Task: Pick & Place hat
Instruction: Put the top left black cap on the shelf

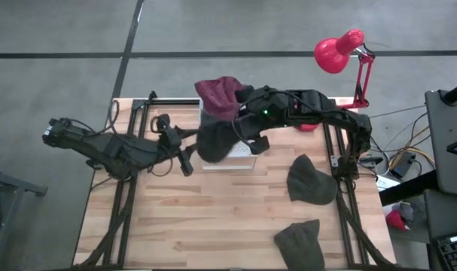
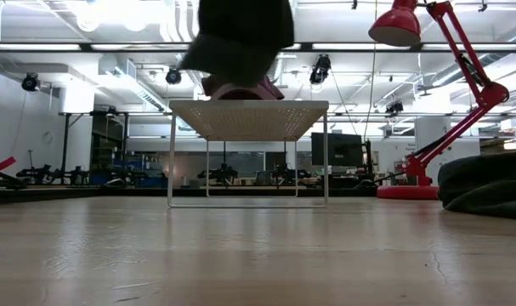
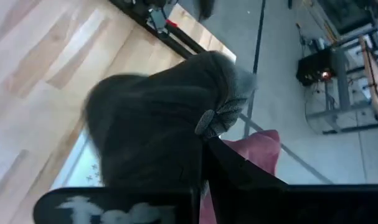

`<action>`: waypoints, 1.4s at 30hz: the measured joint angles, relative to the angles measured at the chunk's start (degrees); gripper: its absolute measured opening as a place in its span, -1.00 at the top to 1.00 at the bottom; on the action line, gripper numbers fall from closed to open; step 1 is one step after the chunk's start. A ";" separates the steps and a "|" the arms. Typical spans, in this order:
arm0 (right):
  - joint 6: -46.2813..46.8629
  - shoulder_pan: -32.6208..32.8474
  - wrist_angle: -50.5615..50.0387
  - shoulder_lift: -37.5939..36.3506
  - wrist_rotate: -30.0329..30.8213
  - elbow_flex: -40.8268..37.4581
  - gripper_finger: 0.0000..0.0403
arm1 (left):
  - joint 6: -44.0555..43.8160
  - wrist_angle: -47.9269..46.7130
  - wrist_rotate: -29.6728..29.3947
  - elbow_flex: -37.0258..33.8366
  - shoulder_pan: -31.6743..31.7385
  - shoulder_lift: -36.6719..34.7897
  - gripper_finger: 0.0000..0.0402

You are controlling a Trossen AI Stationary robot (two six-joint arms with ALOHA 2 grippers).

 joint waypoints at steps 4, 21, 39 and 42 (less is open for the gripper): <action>-1.76 -1.92 -1.67 0.16 -3.65 0.00 0.96 | 3.38 -1.42 -0.41 4.54 0.00 -0.21 0.25; -18.42 -8.67 -3.35 0.23 -10.74 -0.07 0.96 | -6.33 -18.61 -6.54 9.67 1.13 2.99 0.24; -18.20 -9.38 -2.23 0.30 -11.82 -0.22 0.96 | -24.11 -28.55 -5.21 9.60 6.45 11.94 0.24; -17.29 -9.48 -2.23 0.48 -11.81 -0.32 0.96 | -23.75 -27.49 -4.71 9.60 6.45 12.94 0.24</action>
